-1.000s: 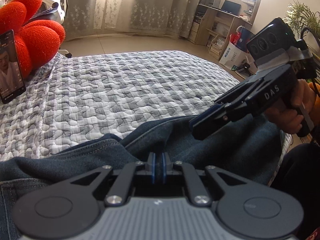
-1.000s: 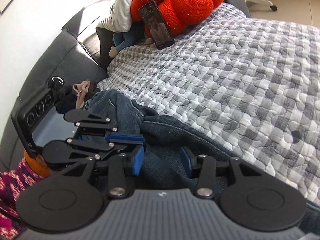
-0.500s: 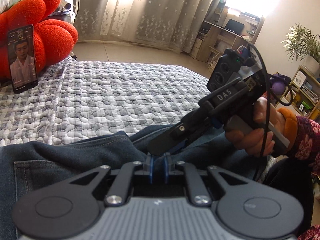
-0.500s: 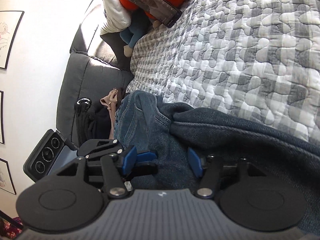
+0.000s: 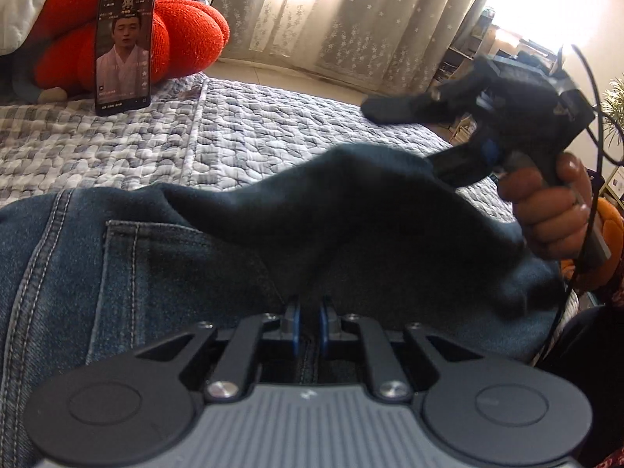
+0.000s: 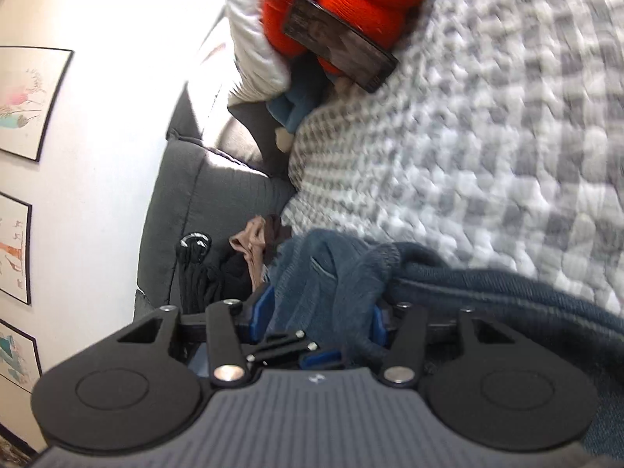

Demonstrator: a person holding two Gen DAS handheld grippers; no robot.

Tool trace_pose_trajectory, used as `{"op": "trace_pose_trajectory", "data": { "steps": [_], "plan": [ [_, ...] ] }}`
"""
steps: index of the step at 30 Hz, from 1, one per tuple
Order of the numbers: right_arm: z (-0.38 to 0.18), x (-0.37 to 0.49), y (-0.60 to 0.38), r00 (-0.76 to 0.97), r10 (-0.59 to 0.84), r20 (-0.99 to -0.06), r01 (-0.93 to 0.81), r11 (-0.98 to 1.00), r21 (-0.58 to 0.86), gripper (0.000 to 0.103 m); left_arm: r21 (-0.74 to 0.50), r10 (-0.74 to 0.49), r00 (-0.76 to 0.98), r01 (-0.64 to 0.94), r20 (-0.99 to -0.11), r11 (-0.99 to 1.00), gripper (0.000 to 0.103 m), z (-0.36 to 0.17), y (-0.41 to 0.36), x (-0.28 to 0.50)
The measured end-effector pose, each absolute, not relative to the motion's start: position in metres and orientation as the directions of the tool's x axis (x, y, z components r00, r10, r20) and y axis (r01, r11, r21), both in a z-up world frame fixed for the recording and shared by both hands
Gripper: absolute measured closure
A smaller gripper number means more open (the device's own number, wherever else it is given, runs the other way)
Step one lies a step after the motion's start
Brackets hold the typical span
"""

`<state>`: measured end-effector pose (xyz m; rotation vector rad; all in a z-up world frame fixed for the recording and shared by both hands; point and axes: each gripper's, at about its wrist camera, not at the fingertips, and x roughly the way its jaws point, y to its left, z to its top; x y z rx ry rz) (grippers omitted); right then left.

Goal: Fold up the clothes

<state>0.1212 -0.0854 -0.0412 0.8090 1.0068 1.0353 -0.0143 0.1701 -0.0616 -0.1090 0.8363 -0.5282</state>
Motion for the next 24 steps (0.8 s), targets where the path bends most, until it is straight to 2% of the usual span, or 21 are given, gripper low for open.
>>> {"op": "trace_pose_trajectory", "data": {
  "steps": [1,2,5,12,17,20,24],
  "plan": [
    [-0.033,0.124,-0.091,0.215,0.943,-0.255,-0.326,0.315,0.891,0.053,-0.296,-0.488,0.552,0.404,-0.676,0.866,0.093,-0.062,0.170,-0.015],
    [-0.028,0.128,-0.099,0.266,0.939,-0.219,-0.339,0.304,0.891,0.065,-0.296,-0.489,0.554,0.404,-0.674,0.865,0.093,-0.063,0.170,-0.015],
    [-0.022,0.141,-0.118,0.359,0.917,-0.176,-0.305,0.293,0.906,0.066,-0.306,-0.494,0.556,0.400,-0.669,0.864,0.093,-0.064,0.171,-0.015],
    [-0.025,0.136,-0.116,0.342,0.884,-0.319,-0.342,0.434,0.833,0.066,-0.283,-0.479,0.561,0.402,-0.675,0.871,0.092,-0.054,0.168,-0.014],
    [-0.038,0.132,-0.101,0.309,0.843,-0.440,-0.379,0.533,0.756,0.062,-0.284,-0.484,0.593,0.402,-0.643,0.870,0.086,-0.043,0.167,-0.006],
    [-0.045,0.129,-0.096,0.316,0.804,-0.504,-0.391,0.594,0.703,0.062,-0.308,-0.495,0.599,0.394,-0.629,0.866,0.085,-0.041,0.165,0.003],
    [-0.051,0.127,-0.096,0.303,0.808,-0.506,-0.388,0.589,0.709,0.062,-0.383,-0.535,0.573,0.373,-0.621,0.845,0.085,-0.046,0.161,0.014]
  ]
}}
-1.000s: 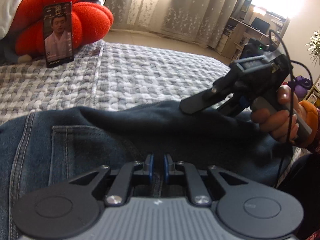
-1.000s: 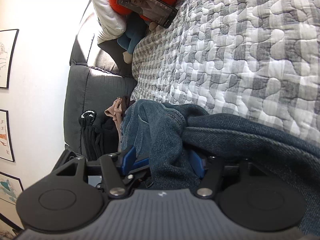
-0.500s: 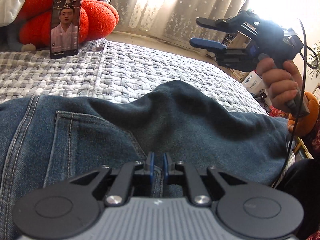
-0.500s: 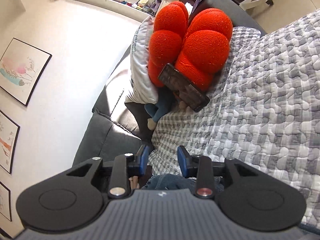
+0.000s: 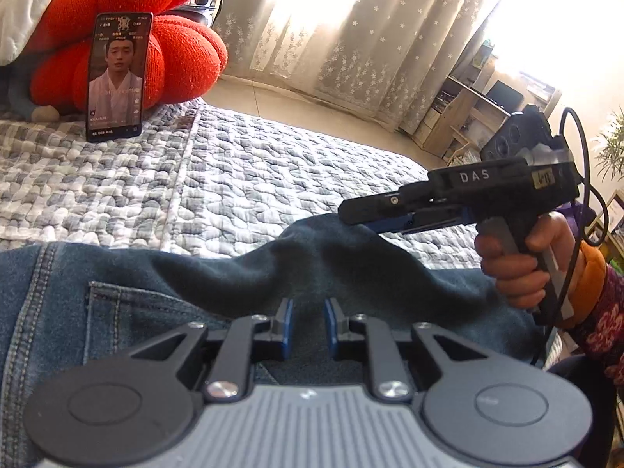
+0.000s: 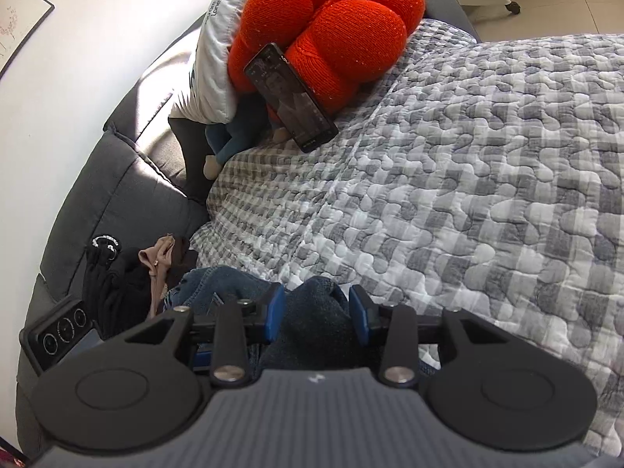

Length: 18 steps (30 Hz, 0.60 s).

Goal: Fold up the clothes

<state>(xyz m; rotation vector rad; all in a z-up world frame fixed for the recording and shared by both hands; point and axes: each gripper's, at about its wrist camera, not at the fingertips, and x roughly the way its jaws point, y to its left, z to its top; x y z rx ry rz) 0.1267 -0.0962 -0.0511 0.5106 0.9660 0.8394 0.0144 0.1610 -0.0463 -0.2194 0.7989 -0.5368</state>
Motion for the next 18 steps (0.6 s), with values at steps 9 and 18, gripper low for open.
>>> {"op": "trace_pose_trajectory", "data": {
  "steps": [9,18],
  "plan": [
    [-0.032,0.103,-0.080,0.252,0.824,-0.507,-0.539,0.555,0.634,0.071,-0.602,-0.611,0.550,0.227,-0.570,0.766,0.075,-0.061,0.180,0.032],
    [-0.025,0.070,-0.060,0.199,0.805,-0.559,-0.679,0.524,0.514,0.071,-0.733,-0.697,0.541,0.199,-0.471,0.650,0.055,-0.055,0.188,0.037]
  ]
}}
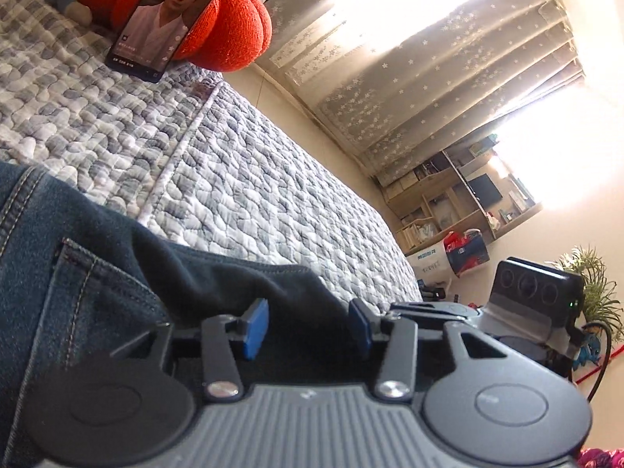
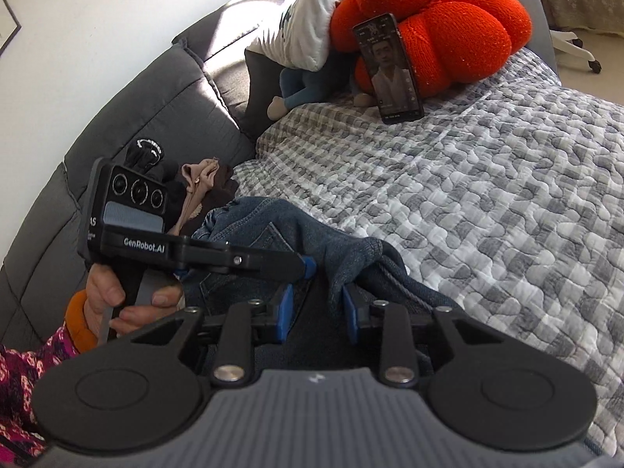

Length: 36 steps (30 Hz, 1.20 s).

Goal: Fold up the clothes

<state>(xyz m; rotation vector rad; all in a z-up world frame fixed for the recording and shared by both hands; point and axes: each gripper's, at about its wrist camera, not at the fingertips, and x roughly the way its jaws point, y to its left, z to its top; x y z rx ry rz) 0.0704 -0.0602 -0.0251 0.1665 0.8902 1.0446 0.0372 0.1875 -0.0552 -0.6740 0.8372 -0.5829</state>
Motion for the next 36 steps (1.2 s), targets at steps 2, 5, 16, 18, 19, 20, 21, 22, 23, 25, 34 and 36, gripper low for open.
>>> {"op": "trace_pose_trajectory", "data": {
  "steps": [2,5,16,18,19,20,21,22,23,25,34,36],
  "plan": [
    [-0.029,0.063,-0.053,0.184,0.793,-0.581,-0.701,0.520,0.488,0.070,-0.734,-0.704,0.538,0.212,-0.464,0.646,0.052,-0.053,0.185,0.037],
    [-0.035,0.055,-0.044,0.167,0.775,-0.609,-0.720,0.518,0.462,0.069,-0.714,-0.698,0.523,0.218,-0.490,0.665,0.050,-0.051,0.178,0.038],
    [-0.035,0.056,-0.046,0.162,0.776,-0.610,-0.733,0.508,0.452,0.059,-0.469,-0.510,0.579,0.234,-0.637,0.852,0.089,-0.043,0.154,0.029],
    [-0.029,0.057,-0.052,0.186,0.775,-0.604,-0.737,0.516,0.436,0.059,-0.465,-0.509,0.600,0.244,-0.617,0.851,0.100,-0.039,0.154,0.026],
    [-0.026,0.058,-0.056,0.204,0.773,-0.600,-0.736,0.526,0.427,0.059,-0.466,-0.508,0.612,0.243,-0.606,0.851,0.100,-0.038,0.155,0.024],
    [-0.024,0.060,-0.061,0.229,0.768,-0.598,-0.730,0.542,0.417,0.059,-0.461,-0.503,0.622,0.244,-0.600,0.853,0.100,-0.037,0.155,0.023],
    [-0.022,0.062,-0.065,0.254,0.762,-0.595,-0.723,0.559,0.406,0.059,-0.459,-0.501,0.626,0.245,-0.597,0.854,0.100,-0.037,0.155,0.023],
    [-0.020,0.064,-0.070,0.279,0.756,-0.593,-0.716,0.575,0.396,0.059,-0.458,-0.499,0.631,0.245,-0.594,0.855,0.100,-0.037,0.154,0.022],
    [-0.019,0.067,-0.075,0.308,0.744,-0.593,-0.707,0.596,0.381,0.059,-0.456,-0.497,0.635,0.245,-0.592,0.856,0.100,-0.037,0.154,0.022],
    [-0.019,0.071,-0.082,0.355,0.717,-0.600,-0.687,0.636,0.353,0.059,-0.456,-0.495,0.639,0.244,-0.588,0.856,0.100,-0.037,0.153,0.022],
    [-0.037,0.089,-0.070,0.366,0.659,-0.657,-0.708,0.656,0.263,0.059,-0.435,-0.478,0.656,0.244,-0.585,0.867,0.100,-0.034,0.148,0.017],
    [-0.043,0.090,-0.061,0.344,0.655,-0.673,-0.731,0.636,0.246,0.059,-0.430,-0.473,0.661,0.243,-0.582,0.869,0.100,-0.033,0.147,0.016]
  ]
}}
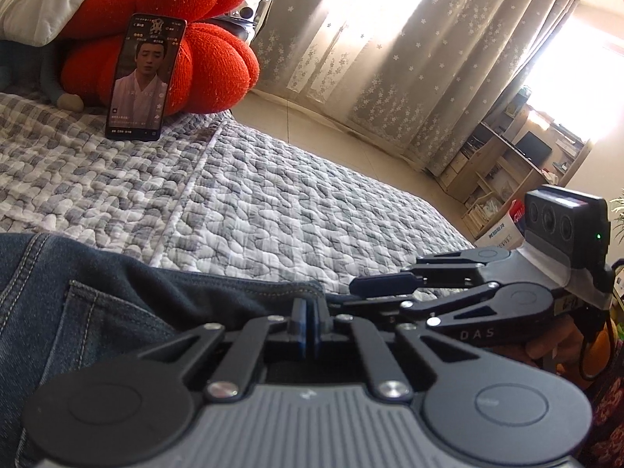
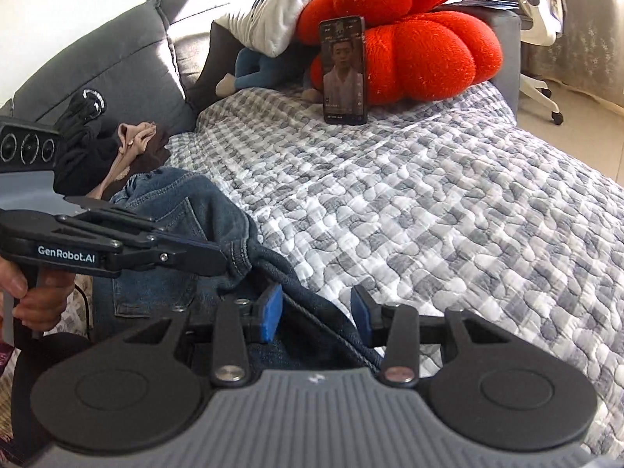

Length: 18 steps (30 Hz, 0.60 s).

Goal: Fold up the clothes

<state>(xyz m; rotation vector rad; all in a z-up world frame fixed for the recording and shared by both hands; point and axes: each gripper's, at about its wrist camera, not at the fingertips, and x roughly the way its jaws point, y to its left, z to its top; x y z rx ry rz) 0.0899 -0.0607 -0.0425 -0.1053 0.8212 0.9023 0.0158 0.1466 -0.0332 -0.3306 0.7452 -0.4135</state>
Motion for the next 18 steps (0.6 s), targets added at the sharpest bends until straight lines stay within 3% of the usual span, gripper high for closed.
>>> {"op": "trace_pose_trajectory", "data": {
  "steps": [4,5,6,7,13,18],
  "plan": [
    [-0.051,0.090,-0.045,0.346,0.635,-0.690,-0.752,0.628,0.201,0.062,-0.416,-0.467,0.667,0.250,-0.581,0.874,0.100,-0.032,0.145,0.014],
    [-0.051,0.090,-0.044,0.348,0.648,-0.677,-0.752,0.624,0.211,0.080,-0.415,-0.467,0.669,0.251,-0.579,0.875,0.100,-0.032,0.145,0.014],
    [-0.051,0.089,-0.044,0.351,0.664,-0.661,-0.752,0.620,0.223,0.090,-0.418,-0.469,0.673,0.253,-0.572,0.873,0.100,-0.032,0.146,0.013],
    [-0.045,0.085,-0.043,0.379,0.665,-0.643,-0.754,0.625,0.202,0.093,-0.421,-0.472,0.677,0.256,-0.565,0.870,0.100,-0.031,0.147,0.011],
    [-0.019,0.071,-0.051,0.455,0.676,-0.580,-0.764,0.631,0.136,0.094,-0.466,-0.536,0.685,0.313,-0.493,0.828,0.096,-0.027,0.157,0.005],
    [-0.019,0.076,-0.058,0.433,0.673,-0.599,-0.761,0.630,0.158,0.094,-0.479,-0.547,0.663,0.309,-0.511,0.822,0.090,-0.035,0.160,0.007]
  ]
}}
